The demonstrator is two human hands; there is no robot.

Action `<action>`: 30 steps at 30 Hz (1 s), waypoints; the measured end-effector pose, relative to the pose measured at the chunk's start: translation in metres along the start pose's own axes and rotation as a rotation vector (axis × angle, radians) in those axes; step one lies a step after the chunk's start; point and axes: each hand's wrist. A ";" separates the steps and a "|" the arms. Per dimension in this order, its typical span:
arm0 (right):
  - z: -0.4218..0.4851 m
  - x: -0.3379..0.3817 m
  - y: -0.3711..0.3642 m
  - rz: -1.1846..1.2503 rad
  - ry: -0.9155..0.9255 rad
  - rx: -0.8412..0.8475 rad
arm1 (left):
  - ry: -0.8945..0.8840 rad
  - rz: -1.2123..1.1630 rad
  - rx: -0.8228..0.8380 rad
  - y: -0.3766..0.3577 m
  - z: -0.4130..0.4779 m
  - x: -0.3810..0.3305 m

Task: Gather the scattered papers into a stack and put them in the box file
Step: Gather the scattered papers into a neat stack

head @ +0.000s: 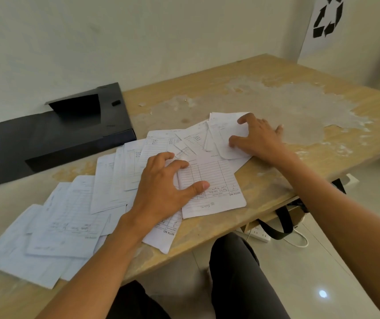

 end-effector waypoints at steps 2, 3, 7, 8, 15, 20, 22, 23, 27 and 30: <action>0.003 -0.002 -0.002 0.021 0.008 -0.012 | -0.008 0.012 -0.016 0.001 0.001 0.000; 0.004 -0.002 -0.004 0.009 0.023 -0.017 | -0.018 0.021 -0.021 0.001 0.001 -0.001; 0.005 -0.003 -0.007 -0.027 0.086 0.004 | -0.009 0.008 -0.027 0.006 0.000 -0.003; 0.006 -0.003 -0.005 -0.010 0.082 0.012 | -0.004 0.015 -0.018 0.008 0.000 -0.004; 0.013 0.004 -0.003 0.023 0.104 0.110 | -0.026 0.075 0.043 0.016 -0.004 -0.006; 0.015 0.009 0.006 -0.007 0.120 0.162 | -0.021 0.090 0.067 0.019 -0.011 -0.007; 0.014 0.011 0.005 -0.098 0.123 0.130 | -0.003 0.076 -0.002 0.018 -0.015 -0.008; 0.013 0.012 0.003 -0.151 0.126 0.109 | 0.013 0.097 -0.035 0.019 -0.016 -0.010; 0.008 0.017 -0.012 -0.185 0.171 0.076 | 0.062 0.223 0.007 0.021 -0.021 -0.015; 0.006 0.019 -0.021 -0.142 0.215 0.070 | 0.064 0.153 0.056 0.021 -0.022 -0.007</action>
Point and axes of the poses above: each hand's wrist, its own z-axis towards the middle knuckle, its own y-axis out of the back of the hand, x = y × z, and after that the axes turned 10 degrees about z, right-handed
